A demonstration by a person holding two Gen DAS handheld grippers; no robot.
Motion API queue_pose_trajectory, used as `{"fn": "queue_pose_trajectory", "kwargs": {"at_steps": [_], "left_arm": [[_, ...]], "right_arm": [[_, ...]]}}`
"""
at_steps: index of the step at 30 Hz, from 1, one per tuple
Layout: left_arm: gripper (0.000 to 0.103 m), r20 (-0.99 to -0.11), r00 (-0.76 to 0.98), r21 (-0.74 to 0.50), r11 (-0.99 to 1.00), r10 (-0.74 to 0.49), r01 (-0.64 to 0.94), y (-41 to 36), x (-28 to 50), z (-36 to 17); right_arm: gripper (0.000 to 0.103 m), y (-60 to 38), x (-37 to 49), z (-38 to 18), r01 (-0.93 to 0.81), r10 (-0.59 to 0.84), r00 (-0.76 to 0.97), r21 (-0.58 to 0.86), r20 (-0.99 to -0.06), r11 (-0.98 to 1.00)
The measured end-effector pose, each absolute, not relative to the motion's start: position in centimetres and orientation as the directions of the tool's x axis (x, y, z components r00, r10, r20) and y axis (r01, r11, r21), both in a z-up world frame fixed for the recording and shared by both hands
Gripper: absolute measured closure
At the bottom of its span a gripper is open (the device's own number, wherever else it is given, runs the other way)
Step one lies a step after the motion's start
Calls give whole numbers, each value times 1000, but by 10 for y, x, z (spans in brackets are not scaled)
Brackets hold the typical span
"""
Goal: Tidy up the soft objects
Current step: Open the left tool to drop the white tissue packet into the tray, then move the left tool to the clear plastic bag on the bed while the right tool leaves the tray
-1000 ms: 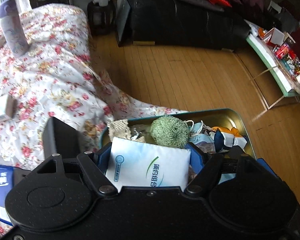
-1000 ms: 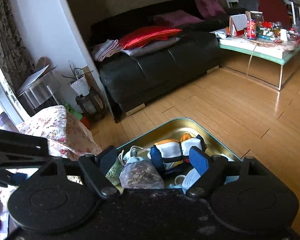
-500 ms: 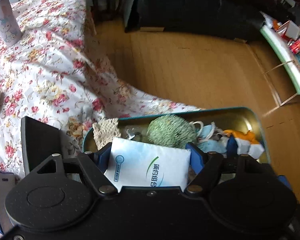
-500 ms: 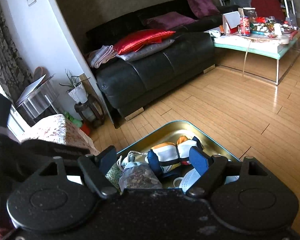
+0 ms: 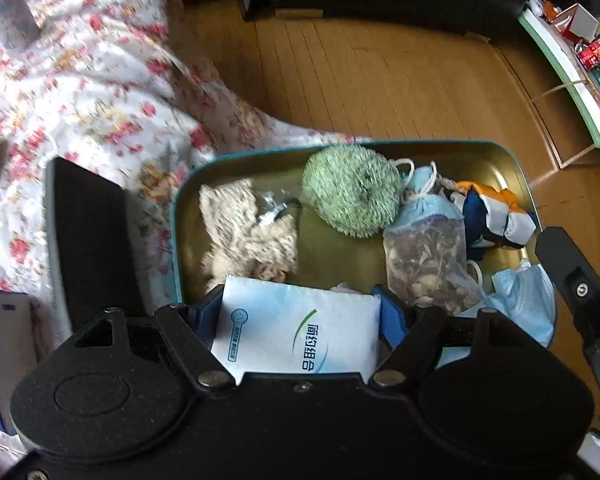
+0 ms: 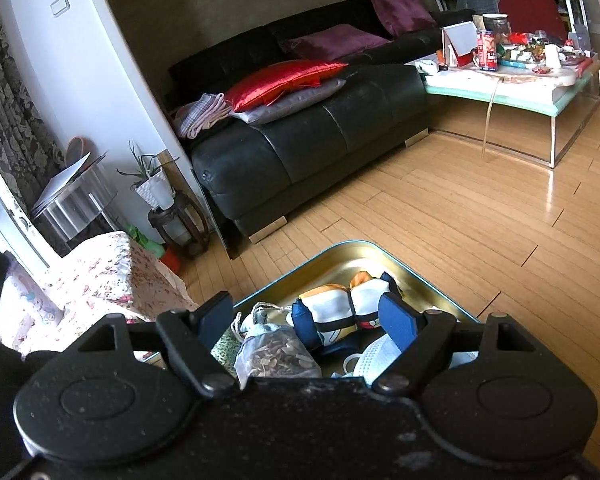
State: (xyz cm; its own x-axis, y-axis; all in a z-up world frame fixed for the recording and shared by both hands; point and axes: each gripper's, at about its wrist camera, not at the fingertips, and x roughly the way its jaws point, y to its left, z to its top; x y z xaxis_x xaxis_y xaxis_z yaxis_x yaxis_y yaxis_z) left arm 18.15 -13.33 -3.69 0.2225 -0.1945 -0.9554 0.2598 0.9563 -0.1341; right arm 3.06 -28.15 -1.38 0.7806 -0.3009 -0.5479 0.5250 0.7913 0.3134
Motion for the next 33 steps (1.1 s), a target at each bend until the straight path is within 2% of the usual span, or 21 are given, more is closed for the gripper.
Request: {"fn": "queue_pose_trajectory", "kwargs": {"at_steps": [4,12,22,31,33], "left_arm": [[21,-939,274,-135,957,-206,257,-130,180,-23],[21,-927,300,-153,957,-226,248,-121,183,-10],[21,-936,300,-133,975,-183,180,-73,170,-7],[21,-889,410,-159,978,-202,137,-10,154,33],[19,-877,444,-139,982,-184,130,5,151,39]], "right_arm": [[21,-282,30,-14,530,-304,782,323,-544,784],[17,-279,30,-15,536,-313,777,313,-546,784],[11,-267,43,-24,496,-252,749,265,-613,827],[9,-250,47,-25,472,-268,737,189,-620,861],[6,-249,47,-25,477,-272,734,187,-623,859]]}}
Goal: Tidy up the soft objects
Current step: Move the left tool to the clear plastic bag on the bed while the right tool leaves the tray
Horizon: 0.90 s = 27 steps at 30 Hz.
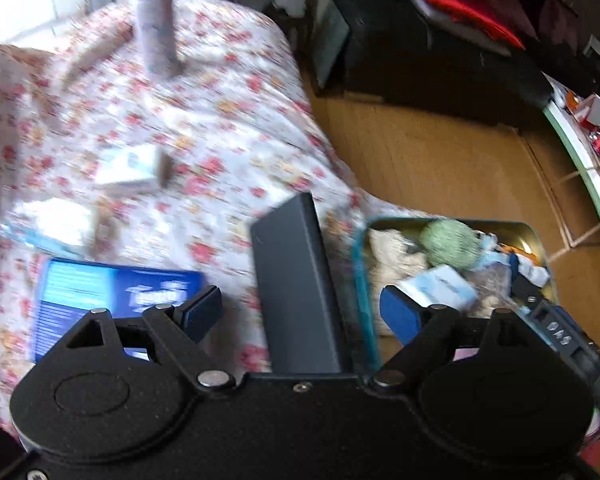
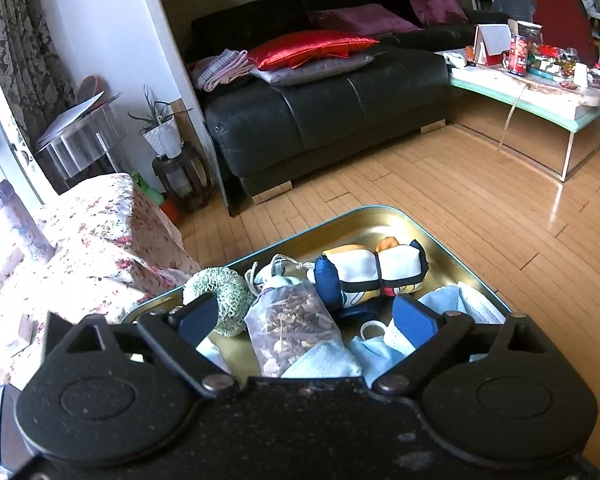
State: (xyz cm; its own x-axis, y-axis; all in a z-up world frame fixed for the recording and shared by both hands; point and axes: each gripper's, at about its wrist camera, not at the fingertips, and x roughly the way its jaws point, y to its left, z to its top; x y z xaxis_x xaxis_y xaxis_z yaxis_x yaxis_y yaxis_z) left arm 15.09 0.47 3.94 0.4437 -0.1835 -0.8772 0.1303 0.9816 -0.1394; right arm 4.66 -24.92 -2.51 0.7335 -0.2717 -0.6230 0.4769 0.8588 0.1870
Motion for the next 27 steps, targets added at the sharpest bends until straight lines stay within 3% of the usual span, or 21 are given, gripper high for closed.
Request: {"fn": "queue_pose_trajectory", "kwargs": {"at_steps": [20,27], "left_arm": [[16,-860,504,-69,959,82,-273,193,172,28],[16,-860,489,-9,954,145,-299,209,192,9]], "right_arm": [[2,-223,54,-28,450,-305,714,80,-630,889],[2,-206,58,-32,413,-321,707,-1,-630,911]]}}
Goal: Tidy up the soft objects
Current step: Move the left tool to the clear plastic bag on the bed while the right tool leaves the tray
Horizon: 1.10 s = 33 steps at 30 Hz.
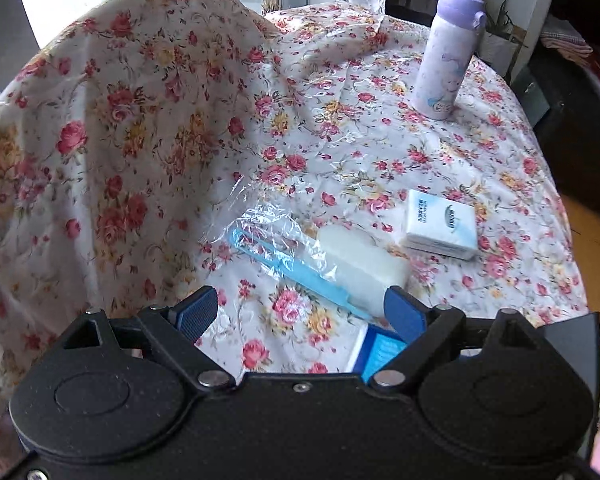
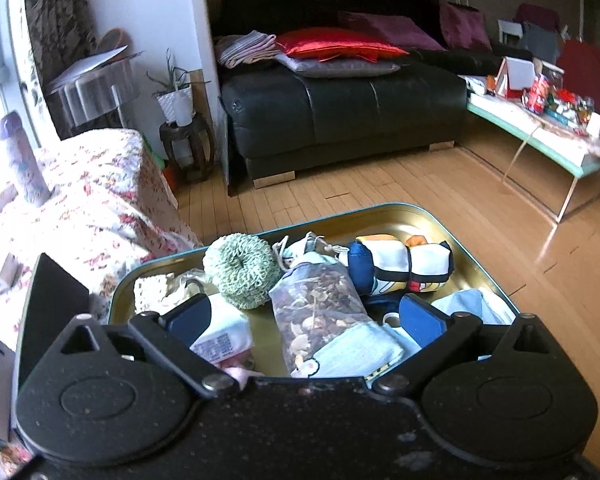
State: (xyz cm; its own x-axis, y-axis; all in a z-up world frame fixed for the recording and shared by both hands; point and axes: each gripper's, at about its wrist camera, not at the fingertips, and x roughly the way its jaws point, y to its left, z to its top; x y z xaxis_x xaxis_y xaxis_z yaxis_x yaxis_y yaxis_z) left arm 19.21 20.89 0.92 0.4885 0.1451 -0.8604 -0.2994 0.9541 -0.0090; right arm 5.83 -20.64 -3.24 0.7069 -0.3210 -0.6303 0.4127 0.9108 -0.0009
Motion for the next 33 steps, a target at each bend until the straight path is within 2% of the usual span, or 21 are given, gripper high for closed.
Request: {"fn": "queue_pose_trajectory", "kwargs": {"at_steps": [14,19,23,29,33], "left_arm": [[16,-875,462,-2,954,144,-301,228,235,-31],[16,-891,435,-58,919,128,-390,261,246,-42],[16,-890,435,-69,905,135,-420,268,247,-47],[15,-862,485,-76,909,147,-410,265,246,-41],[13,-848,509,-83,912,147,-403,265,249,-39]], "right_arm": [[1,-195,63,-39,433,-372,678,-66,-634,899],[1,-185,64,-39,464,-421,653,-106,-629,879],[1,-164,67,-18,463,-431,689,-104,-583,880],[0,-109,98,34,326,-303,811,-42,-500,944],[0,-62,134,45,169,-171,824,-52,-540,984]]}}
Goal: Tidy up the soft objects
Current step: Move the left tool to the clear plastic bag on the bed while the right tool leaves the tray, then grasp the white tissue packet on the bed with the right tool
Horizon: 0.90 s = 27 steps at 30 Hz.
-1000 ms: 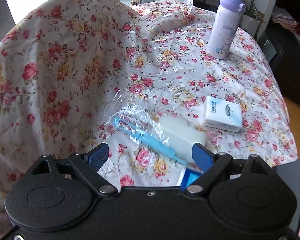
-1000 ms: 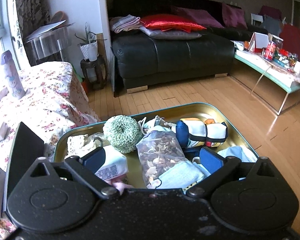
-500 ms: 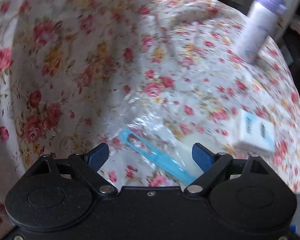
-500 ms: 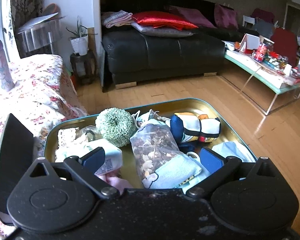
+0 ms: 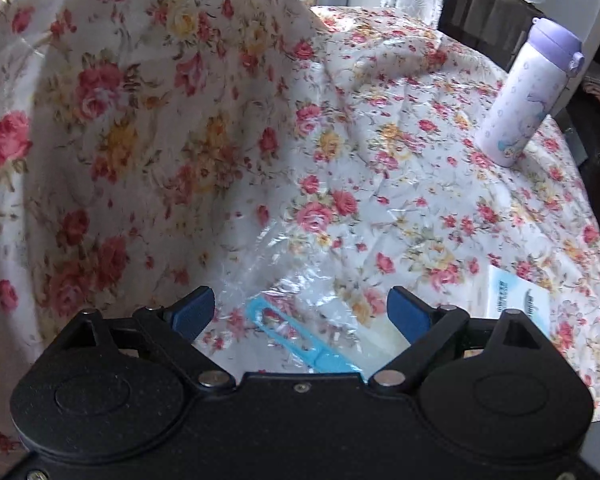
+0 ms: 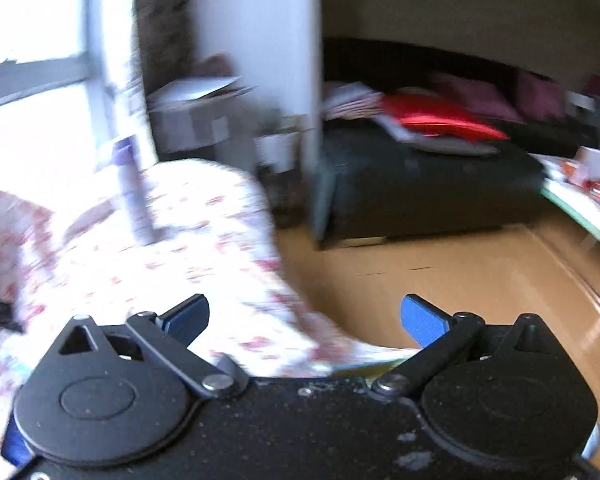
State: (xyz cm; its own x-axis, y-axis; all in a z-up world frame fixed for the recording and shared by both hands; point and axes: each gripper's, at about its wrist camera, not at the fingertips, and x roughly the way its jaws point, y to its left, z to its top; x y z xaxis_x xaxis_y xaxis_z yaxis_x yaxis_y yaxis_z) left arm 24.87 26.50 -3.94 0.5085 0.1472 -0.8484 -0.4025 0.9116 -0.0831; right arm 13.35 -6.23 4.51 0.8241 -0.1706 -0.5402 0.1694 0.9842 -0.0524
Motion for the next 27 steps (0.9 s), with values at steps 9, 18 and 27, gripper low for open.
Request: {"fn": "queue_pose_trajectory", "kwargs": {"at_steps": [9,18,27], "left_arm": [[13,-848,513,-114,903,129,-415,268,250,-44],[13,-851,497,-117,862,170,-494,284,247,-48],[13,-842,506,-143,828,186,-541,294,244,-49]], "right_arm": [[0,36,226,16,-73,-3,705,-76,-709,994],[1,84,299,-22,-99,50,563,-8,-825,995],[1,110,323,-53,-98,41,471,-6,-881,995]]}}
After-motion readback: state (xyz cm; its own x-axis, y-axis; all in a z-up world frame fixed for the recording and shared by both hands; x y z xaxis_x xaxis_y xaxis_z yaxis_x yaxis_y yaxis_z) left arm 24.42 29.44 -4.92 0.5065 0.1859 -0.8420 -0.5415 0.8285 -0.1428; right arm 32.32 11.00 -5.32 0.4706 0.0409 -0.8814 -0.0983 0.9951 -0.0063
